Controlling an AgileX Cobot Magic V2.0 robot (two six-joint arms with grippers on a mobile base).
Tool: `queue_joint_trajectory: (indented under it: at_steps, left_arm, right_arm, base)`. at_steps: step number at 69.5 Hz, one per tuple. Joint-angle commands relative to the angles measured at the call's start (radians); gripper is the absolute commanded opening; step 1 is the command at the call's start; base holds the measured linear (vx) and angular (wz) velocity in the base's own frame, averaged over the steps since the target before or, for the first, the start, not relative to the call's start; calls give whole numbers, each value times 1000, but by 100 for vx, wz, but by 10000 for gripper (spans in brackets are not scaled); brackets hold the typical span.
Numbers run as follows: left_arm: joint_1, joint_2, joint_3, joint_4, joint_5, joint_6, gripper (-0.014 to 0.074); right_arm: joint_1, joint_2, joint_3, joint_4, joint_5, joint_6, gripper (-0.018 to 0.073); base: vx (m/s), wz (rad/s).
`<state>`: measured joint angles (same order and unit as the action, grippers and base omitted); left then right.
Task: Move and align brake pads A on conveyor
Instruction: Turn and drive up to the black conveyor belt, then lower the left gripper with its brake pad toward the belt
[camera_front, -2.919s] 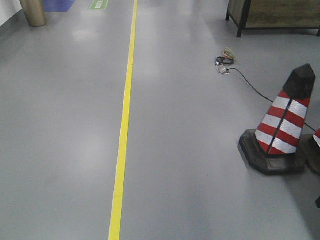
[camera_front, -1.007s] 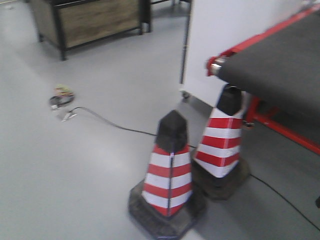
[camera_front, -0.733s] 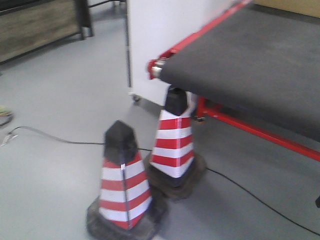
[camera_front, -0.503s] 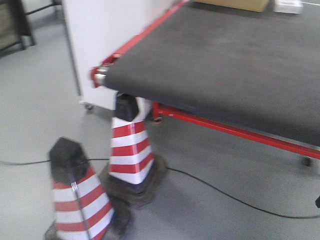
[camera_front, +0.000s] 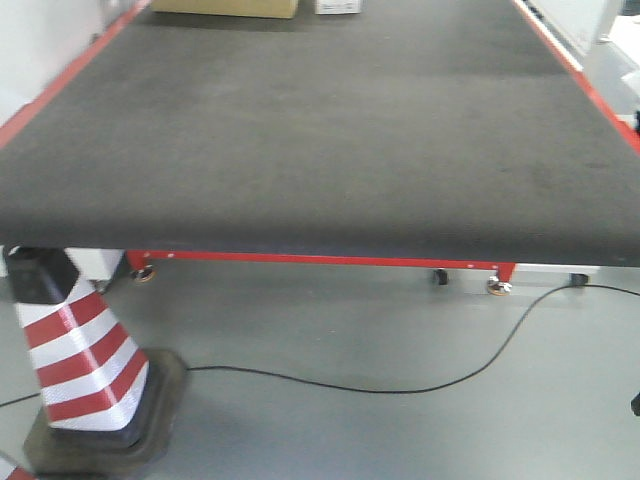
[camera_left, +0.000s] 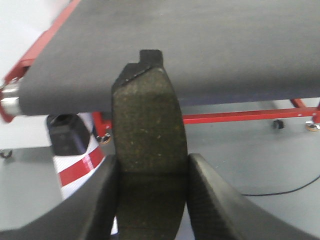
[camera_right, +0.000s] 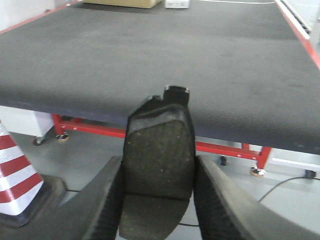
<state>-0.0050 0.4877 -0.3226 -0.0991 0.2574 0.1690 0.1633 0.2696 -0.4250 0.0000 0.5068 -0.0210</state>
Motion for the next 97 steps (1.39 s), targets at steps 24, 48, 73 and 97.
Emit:
queue_joint_trajectory:
  at_steps: [24,48,73,97]
  left_arm:
    - [-4,7,-28,-9,-96,-2,-6]
    - [-4,7,-28,-9,-96,-2,-6]
    - [-4,7,-28,-9,-96,-2,-6]
    - [-4,7,-28,-9,-96,-2,-6]
  right_arm:
    - [-1,9,-31,0,-96,-8,-7]
    - [-1,9,-31,0,-96,-8,-7]
    - [-1,9,-31,0,-96,-8,-7]
    - [-1,9,-31,0,-93,-8,-7]
  base:
    - [13,-18]
    - [27,1]
    - [36,4]
    - [34,0]
